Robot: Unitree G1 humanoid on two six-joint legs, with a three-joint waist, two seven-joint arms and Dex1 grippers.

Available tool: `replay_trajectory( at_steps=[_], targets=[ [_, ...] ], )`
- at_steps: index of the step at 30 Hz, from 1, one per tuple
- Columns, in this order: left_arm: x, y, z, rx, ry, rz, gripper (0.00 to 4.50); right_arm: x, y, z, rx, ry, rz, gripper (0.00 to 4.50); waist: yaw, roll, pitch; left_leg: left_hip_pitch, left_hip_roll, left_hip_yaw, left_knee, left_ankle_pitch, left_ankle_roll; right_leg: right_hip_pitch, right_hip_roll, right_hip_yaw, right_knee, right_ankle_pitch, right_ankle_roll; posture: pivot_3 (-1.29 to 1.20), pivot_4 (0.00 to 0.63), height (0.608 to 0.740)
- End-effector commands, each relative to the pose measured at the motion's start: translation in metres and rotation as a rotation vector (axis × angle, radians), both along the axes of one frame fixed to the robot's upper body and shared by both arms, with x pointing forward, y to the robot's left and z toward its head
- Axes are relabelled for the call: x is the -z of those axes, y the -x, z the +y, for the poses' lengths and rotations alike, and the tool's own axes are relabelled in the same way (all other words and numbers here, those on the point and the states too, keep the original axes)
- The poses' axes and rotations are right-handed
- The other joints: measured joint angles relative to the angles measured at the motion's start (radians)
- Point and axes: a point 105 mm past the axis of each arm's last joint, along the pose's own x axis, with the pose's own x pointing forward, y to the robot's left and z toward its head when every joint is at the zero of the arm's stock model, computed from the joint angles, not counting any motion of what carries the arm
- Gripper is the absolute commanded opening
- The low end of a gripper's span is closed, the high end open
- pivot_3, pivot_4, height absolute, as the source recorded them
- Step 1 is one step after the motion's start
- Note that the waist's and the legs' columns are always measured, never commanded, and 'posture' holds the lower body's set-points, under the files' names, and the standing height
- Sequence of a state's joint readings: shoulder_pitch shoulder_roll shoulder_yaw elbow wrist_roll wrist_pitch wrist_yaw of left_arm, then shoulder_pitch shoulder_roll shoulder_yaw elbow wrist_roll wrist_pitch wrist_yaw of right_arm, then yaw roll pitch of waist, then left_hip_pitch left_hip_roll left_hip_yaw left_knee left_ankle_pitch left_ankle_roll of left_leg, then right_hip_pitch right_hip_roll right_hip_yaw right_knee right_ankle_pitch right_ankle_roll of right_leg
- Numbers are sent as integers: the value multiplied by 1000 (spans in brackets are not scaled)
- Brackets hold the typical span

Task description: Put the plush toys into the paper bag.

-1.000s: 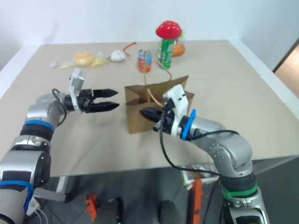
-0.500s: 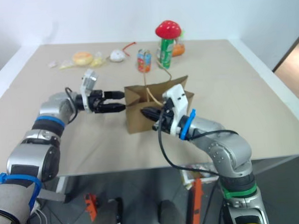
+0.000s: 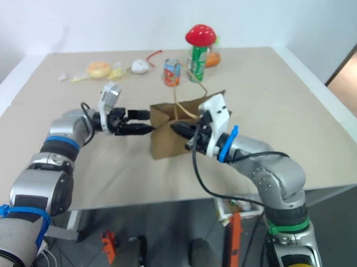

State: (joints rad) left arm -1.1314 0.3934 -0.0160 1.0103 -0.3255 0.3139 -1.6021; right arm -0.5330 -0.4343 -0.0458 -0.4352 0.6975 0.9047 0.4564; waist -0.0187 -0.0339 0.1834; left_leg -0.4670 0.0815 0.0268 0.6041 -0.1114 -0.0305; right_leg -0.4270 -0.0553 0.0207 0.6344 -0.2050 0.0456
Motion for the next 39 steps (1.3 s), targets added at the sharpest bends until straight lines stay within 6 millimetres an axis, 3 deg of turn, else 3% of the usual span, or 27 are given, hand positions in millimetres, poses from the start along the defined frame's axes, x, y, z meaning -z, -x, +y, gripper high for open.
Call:
replay_trajectory(
  at_steps=[1,22,27,33,39],
  targets=[
    [-4,4,1,21,4,-24,4500,-12,-3,-2,10,-20,-47,78,0,0,0,0,0,0,0,0,0,0,0,0,0,0,0,0,150,740],
    [-6,4,4,17,8,-43,4500,-9,3,2,-26,-15,-31,78,0,0,0,0,0,0,0,0,0,0,0,0,1,0,0,0,150,740],
    [-7,3,7,6,1,-53,4500,10,16,9,-106,67,22,78,0,0,0,0,0,0,0,0,0,0,0,0,1,-1,0,0,150,740],
    [-9,2,8,2,-1,-63,4500,33,-14,3,31,180,55,78,0,0,0,0,0,0,0,0,0,-1,0,0,1,-1,-1,0,150,740],
    [-8,3,8,5,-5,-62,4500,23,-40,-2,155,163,18,78,-1,0,0,0,0,0,1,0,1,-2,0,0,2,0,-1,0,150,740]
  ],
)
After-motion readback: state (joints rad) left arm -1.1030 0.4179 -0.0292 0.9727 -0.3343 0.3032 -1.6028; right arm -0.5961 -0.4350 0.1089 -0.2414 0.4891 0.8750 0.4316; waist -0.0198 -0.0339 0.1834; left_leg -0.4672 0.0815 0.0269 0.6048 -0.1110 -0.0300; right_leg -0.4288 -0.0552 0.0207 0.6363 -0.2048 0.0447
